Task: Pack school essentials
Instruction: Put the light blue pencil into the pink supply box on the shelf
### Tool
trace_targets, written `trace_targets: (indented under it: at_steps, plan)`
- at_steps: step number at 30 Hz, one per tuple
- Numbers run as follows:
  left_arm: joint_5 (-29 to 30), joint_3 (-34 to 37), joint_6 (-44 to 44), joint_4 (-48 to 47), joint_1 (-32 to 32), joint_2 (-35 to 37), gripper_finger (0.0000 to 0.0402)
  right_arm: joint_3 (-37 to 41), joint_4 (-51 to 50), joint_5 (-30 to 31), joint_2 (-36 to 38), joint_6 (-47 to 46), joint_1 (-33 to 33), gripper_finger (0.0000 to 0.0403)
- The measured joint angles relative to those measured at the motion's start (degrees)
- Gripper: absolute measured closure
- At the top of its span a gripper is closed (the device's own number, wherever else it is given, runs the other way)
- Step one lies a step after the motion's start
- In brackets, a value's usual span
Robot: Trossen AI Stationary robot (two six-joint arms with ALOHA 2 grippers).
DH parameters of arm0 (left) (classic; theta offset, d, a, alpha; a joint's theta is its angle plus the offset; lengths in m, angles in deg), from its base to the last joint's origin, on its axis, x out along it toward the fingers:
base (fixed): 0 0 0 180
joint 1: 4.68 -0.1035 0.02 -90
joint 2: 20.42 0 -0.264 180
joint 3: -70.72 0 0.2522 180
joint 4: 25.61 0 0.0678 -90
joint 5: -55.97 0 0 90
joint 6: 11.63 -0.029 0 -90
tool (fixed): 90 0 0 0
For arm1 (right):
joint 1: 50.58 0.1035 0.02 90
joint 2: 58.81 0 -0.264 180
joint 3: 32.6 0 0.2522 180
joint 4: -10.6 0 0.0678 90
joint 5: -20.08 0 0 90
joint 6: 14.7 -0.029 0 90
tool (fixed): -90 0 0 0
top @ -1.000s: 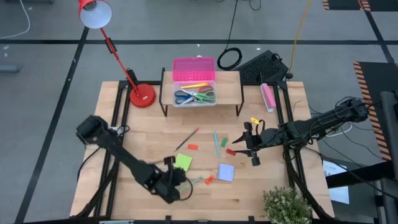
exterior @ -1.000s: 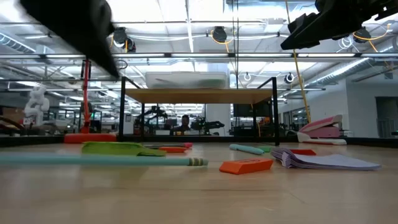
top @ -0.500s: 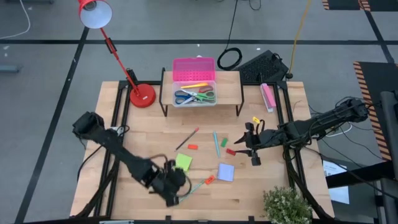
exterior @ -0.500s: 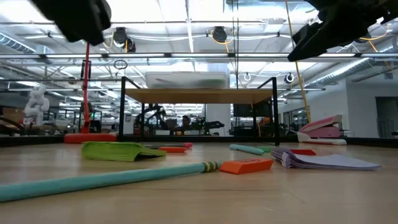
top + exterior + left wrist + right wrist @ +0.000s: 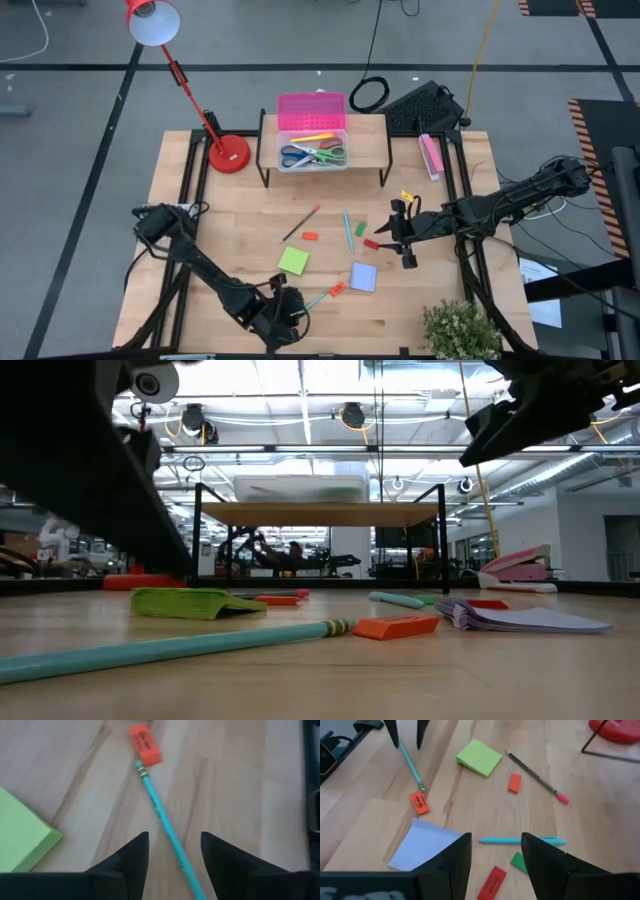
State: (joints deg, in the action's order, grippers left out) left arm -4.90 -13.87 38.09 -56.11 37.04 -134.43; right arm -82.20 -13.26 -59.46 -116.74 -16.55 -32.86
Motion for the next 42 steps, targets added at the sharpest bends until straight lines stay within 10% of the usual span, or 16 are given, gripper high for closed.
trace_targets:
  at_steps: [24, 42]
  plan:
    - [4.38, -0.31, -3.68, -3.29, -0.76, -5.49, 0.0381, 0.0, 1.84, -0.02, 0.0, 2.75, -1.2, 0.0239]
    - [3.92, 0.2, -4.57, -5.3, -2.2, -1.76, 0.0379, 0.0, 1.5, -0.02, 0.02, 2.51, -1.18, 0.0239]
